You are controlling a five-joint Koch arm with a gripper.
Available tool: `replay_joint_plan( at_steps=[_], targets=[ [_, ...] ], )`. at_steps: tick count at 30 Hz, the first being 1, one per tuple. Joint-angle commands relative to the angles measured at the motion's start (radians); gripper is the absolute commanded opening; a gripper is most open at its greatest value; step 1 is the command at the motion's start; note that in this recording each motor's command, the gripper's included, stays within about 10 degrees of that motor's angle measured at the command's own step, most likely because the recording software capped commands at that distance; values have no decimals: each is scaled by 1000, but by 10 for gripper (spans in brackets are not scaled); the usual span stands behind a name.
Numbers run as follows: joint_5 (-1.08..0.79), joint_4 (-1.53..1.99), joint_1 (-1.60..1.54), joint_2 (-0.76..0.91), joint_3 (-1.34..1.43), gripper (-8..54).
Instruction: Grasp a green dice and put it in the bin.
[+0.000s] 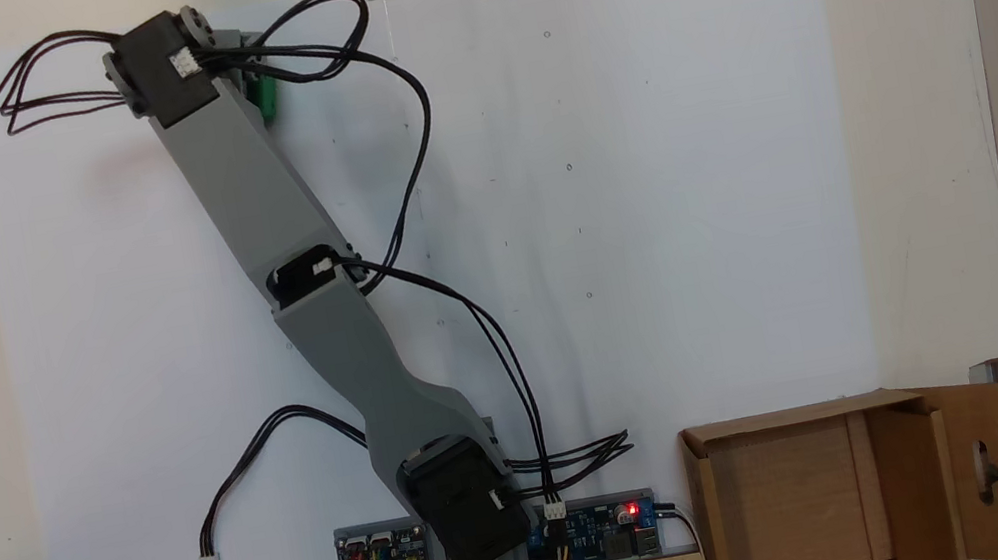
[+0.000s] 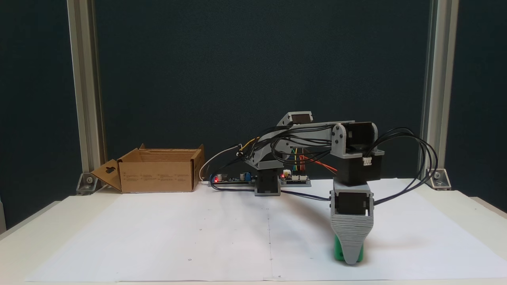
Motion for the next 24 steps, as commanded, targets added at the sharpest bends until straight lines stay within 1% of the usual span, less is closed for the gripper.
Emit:
replay_joint_plan(
  at_steps=[1,4,8,10,17,24],
  targets=[
    [67,6,17,132,38,114],
    [67,-91,40,267,238,114],
    [67,-343,80,440,578,114],
    [66,-419,92,527,676,114],
    [57,-472,201,868,904,114],
    [-51,-485,423,1022,1014,114]
  ],
)
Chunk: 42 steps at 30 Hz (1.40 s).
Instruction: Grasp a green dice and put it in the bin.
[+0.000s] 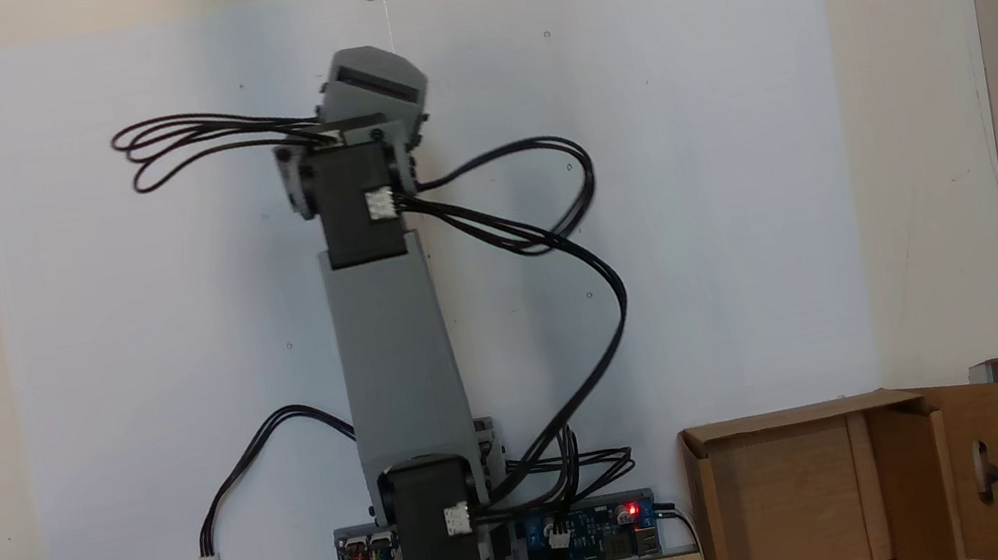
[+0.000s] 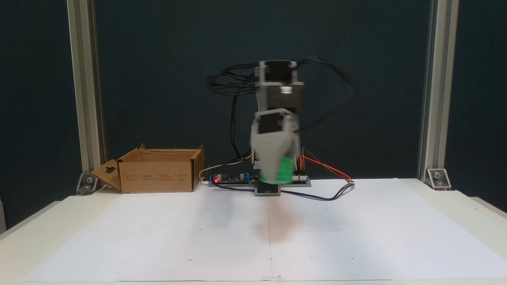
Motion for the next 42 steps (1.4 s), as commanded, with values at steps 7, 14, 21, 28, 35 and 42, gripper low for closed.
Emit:
replay_joint_plan(
  at_steps=[7,14,21,28,35,42],
  targets=[
    [-199,78,275,313,67,114],
    [-310,436,518,382,-49,114],
    [-503,483,873,387,-77,114],
    [-715,477,1223,373,-86,114],
    [-925,371,1552,256,-86,114],
    [-1032,166,1772,51,-86,114]
  ],
)
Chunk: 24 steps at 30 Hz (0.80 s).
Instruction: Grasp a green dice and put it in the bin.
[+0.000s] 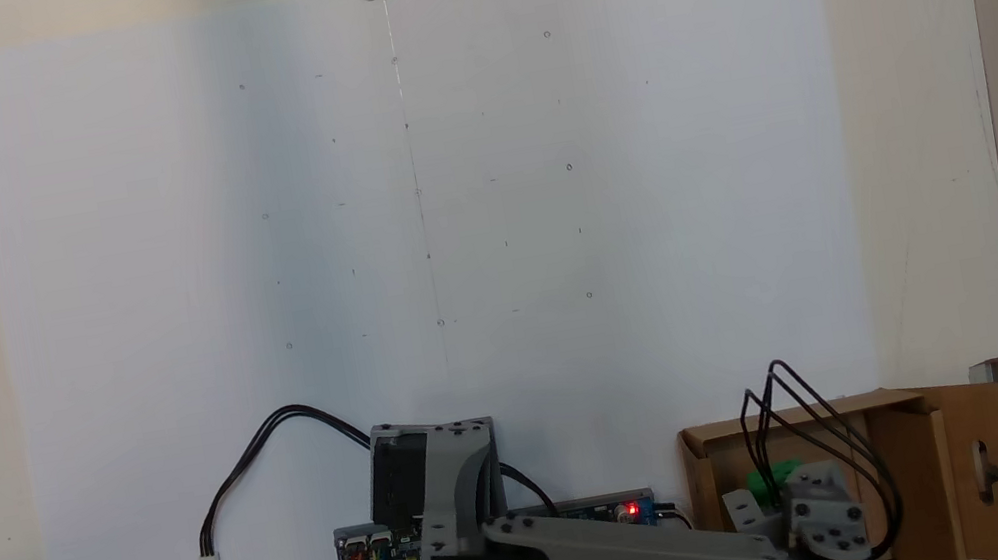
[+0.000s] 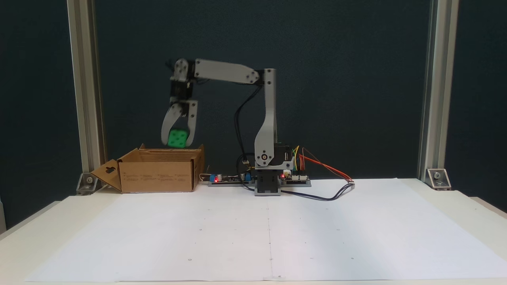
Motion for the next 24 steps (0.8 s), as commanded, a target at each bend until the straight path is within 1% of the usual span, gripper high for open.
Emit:
replay_joint_plan(
  at_steps=[1,10,15,16,17,18,20,24],
  targets=[
    [-84,-94,40,-43,-81,114],
    [-107,-273,80,-216,-83,114],
    [-106,-299,80,-227,-83,119],
    [-106,-295,78,-232,-77,231],
    [-104,-296,78,-233,-63,326],
    [-103,-296,78,-235,-63,336],
    [-104,-298,78,-238,-63,413],
    [-103,-313,78,-236,-64,417]
  ],
)
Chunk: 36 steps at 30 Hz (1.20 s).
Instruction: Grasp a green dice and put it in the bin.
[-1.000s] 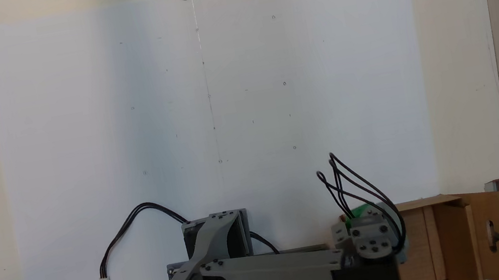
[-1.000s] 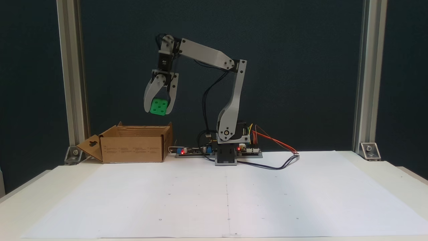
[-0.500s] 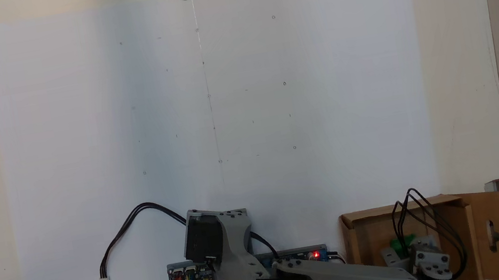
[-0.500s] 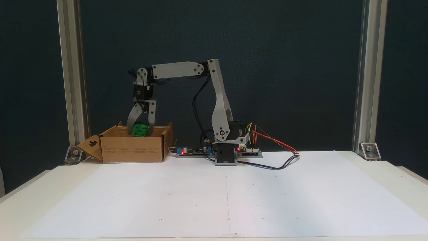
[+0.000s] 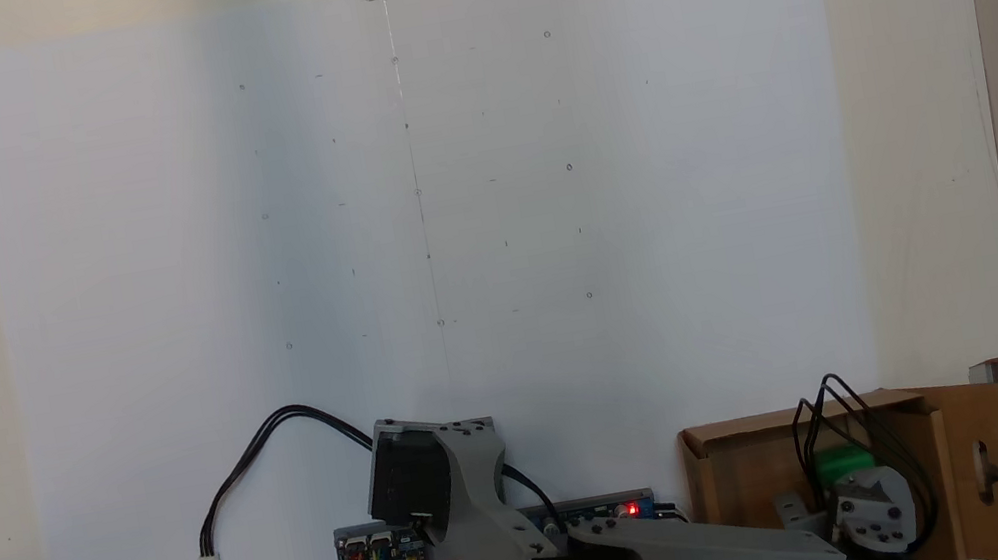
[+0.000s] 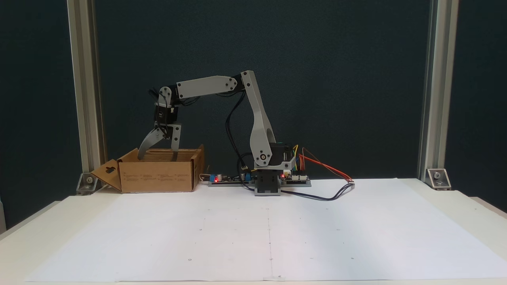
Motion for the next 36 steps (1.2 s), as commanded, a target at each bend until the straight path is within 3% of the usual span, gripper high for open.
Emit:
replay_joint_plan(
  at_steps=[1,6,16,26,36],
  targets=[
    [-64,-26,12,9,-64,417],
    [-43,-43,12,64,-69,417],
    [213,6,-127,336,-69,417],
    [431,20,-646,408,-67,417],
    [457,17,-1321,436,-66,426]
  ],
)
